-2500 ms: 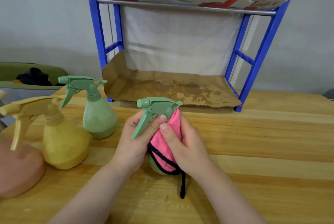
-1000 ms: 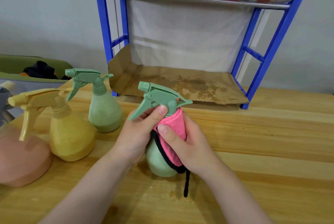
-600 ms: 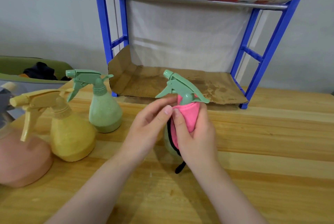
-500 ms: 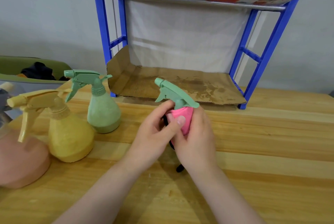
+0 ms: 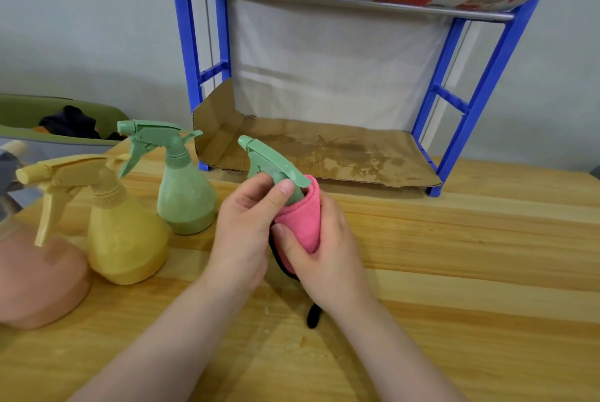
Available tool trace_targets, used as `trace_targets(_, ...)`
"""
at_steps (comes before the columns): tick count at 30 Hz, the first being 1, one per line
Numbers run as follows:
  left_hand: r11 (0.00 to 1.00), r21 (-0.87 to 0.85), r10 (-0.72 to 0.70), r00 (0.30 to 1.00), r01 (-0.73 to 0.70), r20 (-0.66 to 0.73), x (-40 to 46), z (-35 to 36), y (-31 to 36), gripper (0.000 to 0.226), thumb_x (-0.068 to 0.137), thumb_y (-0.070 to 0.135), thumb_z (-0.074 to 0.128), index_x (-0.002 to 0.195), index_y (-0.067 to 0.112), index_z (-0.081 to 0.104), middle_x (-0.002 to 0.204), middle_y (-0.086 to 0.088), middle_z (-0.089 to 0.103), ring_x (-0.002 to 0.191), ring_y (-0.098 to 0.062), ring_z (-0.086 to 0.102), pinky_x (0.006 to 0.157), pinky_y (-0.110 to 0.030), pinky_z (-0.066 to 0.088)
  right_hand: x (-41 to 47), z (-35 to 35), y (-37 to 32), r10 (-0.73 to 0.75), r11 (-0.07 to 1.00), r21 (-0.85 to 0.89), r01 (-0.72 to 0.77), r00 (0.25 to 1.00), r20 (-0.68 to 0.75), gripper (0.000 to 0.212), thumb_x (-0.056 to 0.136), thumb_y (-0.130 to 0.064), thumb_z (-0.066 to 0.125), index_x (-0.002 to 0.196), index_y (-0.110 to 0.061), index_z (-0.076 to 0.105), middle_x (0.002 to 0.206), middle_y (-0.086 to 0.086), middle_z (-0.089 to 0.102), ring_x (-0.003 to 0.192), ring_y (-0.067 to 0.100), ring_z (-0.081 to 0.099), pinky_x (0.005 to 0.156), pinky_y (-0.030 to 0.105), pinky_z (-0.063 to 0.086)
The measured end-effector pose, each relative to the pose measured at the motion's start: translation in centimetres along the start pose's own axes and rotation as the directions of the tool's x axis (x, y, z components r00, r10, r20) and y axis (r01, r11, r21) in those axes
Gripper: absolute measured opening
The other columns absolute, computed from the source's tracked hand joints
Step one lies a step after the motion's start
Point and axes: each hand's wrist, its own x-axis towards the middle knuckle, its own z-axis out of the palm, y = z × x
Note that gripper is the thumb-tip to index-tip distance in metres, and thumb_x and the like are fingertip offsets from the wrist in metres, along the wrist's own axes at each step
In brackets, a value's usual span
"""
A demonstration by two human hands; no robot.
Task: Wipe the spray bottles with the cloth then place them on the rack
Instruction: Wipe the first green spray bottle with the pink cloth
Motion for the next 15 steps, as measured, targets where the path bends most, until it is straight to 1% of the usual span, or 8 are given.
trace_targets(3, 0.995, -0.09, -0.042, 0.994, 0.032, -0.106, 0.7, -0.9, 0.3, 0.017, 0.078, 0.025, 0.066, 0.087, 0.013, 0.074, 0.089, 0.004, 0.074, 0.085, -0.008, 0.068, 0.081, -0.026, 0.057, 0.0, 0.1, 0.2, 0.017, 0.998, 0.067, -0.021, 0.998, 0.056, 0.072, 0.084, -0.062, 0.062, 0.146, -0.035, 0.036, 0.136, -0.021, 0.048, 0.125, -0.006, 0.045, 0.1, 0.014, 0.04)
trace_targets(6, 0.988, -0.154, -0.057, 0.983, 0.03, -0.176, 1.6, -2.0, 0.6, 0.026, 0.082, 0.034, 0.062, 0.099, 0.016, 0.071, 0.095, 0.006, 0.074, 0.094, -0.007, 0.068, 0.093, -0.036, 0.054, 0.1, 0.1, 0.4, 0.017, 0.981, 0.189, -0.034, 0.996, 0.092, 0.078, 0.084, -0.062, 0.061, 0.15, -0.031, 0.032, 0.145, -0.021, 0.043, 0.132, -0.009, 0.039, 0.103, 0.009, 0.034)
trace_targets(7, 0.983, -0.181, -0.065, 0.979, 0.03, -0.195, 1.9, -2.3, 0.7, 0.03, 0.084, 0.037, 0.06, 0.103, 0.017, 0.07, 0.094, 0.006, 0.074, 0.096, -0.006, 0.068, 0.094, -0.036, 0.053, 0.1, 0.1, 0.5, 0.019, 0.973, 0.228, -0.042, 0.994, 0.103, 0.079, 0.084, -0.061, 0.061, 0.151, -0.03, 0.031, 0.147, -0.02, 0.042, 0.133, -0.008, 0.039, 0.103, 0.009, 0.035)
trace_targets(9, 0.967, -0.251, -0.099, 0.968, 0.04, -0.229, 2.3, -2.7, 0.8, 0.033, 0.088, 0.041, 0.057, 0.107, 0.017, 0.068, 0.093, 0.005, 0.072, 0.097, -0.008, 0.066, 0.095, -0.035, 0.052, 0.2, -0.1, 0.4, 0.045, 0.946, 0.312, -0.086, 0.99, 0.136, 0.079, 0.084, -0.061, 0.061, 0.15, -0.032, 0.03, 0.145, -0.018, 0.046, 0.129, -0.007, 0.045, 0.097, 0.008, 0.039)
trace_targets(11, 0.947, -0.318, -0.127, 0.962, 0.045, -0.24, 2.5, -2.9, 0.9, 0.03, 0.095, 0.042, 0.052, 0.104, 0.019, 0.069, 0.09, 0.006, 0.071, 0.093, -0.009, 0.063, 0.095, -0.033, 0.051, 0.3, -0.3, 0.3, 0.066, 0.91, 0.394, -0.13, 0.983, 0.171, 0.076, 0.084, -0.058, 0.061, 0.149, -0.037, 0.028, 0.141, -0.02, 0.049, 0.125, -0.008, 0.049, 0.092, 0.008, 0.042)
trace_targets(12, 0.941, -0.336, -0.127, 0.962, 0.04, -0.241, 2.4, -2.8, 1.0, 0.031, 0.098, 0.041, 0.049, 0.1, 0.021, 0.072, 0.088, 0.007, 0.072, 0.091, -0.008, 0.063, 0.093, -0.031, 0.052, 0.3, -0.4, 0.3, 0.063, 0.897, 0.422, -0.136, 0.981, 0.182, 0.073, 0.086, -0.054, 0.062, 0.148, -0.038, 0.026, 0.14, -0.024, 0.048, 0.125, -0.009, 0.049, 0.093, 0.008, 0.042)
trace_targets(14, 0.948, -0.318, -0.1, 0.968, 0.022, -0.232, 2.3, -2.5, 1.2, 0.038, 0.102, 0.04, 0.043, 0.089, 0.024, 0.075, 0.087, 0.009, 0.073, 0.088, -0.006, 0.065, 0.087, -0.028, 0.054, 0.3, -0.6, 0.3, 0.046, 0.882, 0.454, -0.125, 0.982, 0.182, 0.068, 0.089, -0.048, 0.062, 0.146, -0.041, 0.026, 0.137, -0.035, 0.046, 0.127, -0.011, 0.046, 0.095, 0.008, 0.04)
trace_targets(15, 0.955, -0.296, -0.082, 0.973, 0.014, -0.218, 2.2, -2.3, 1.2, 0.04, 0.103, 0.04, 0.041, 0.088, 0.025, 0.075, 0.089, 0.01, 0.073, 0.091, -0.006, 0.066, 0.085, -0.028, 0.054, 0.3, -0.7, 0.2, 0.037, 0.877, 0.466, -0.115, 0.984, 0.174, 0.067, 0.089, -0.048, 0.062, 0.145, -0.041, 0.027, 0.134, -0.04, 0.046, 0.127, -0.013, 0.045, 0.095, 0.007, 0.039)
